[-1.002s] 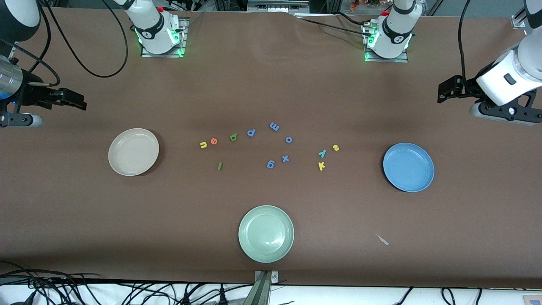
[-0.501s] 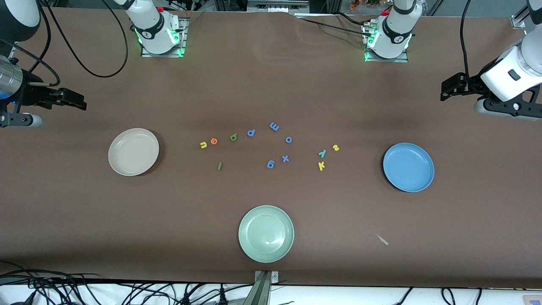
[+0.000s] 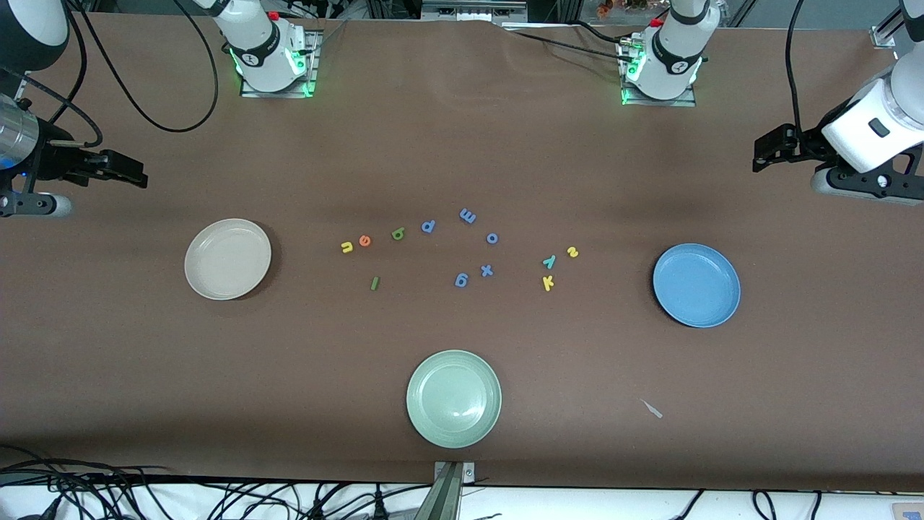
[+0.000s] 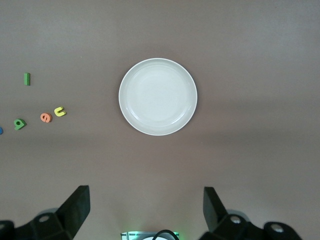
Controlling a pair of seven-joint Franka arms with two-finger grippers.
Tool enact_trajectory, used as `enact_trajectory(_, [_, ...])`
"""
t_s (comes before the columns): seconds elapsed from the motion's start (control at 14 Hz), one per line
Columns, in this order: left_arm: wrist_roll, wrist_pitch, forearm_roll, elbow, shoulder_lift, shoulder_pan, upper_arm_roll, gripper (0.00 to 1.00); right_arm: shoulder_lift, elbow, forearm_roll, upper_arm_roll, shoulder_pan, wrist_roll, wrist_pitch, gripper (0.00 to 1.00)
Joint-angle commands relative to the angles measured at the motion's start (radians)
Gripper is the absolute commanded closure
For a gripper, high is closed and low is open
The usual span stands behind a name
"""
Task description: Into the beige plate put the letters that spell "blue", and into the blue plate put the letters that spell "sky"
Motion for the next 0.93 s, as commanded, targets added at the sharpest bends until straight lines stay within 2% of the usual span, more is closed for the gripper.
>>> enact_trajectory(0.0, [-0.061,0.016,-0.019,-0.033,-0.032,0.016,-0.013,0.0,0.004,0.018,0.016,0.001,-0.004,0.001,-0.016,0.0])
enact_trajectory(0.21, [-0.075,0.036,-0.021,-0.073,-0.058,0.02,-0.013,0.0,0.006,0.018,0.016,0.001,-0.004,0.001,-0.016,0.0])
enact_trajectory(0.86, [-0.075,0.045,-0.021,-0.107,-0.087,0.026,-0.013,0.0,0.004,0.018,0.016,0.001,-0.004,0.001,-0.016,0.0])
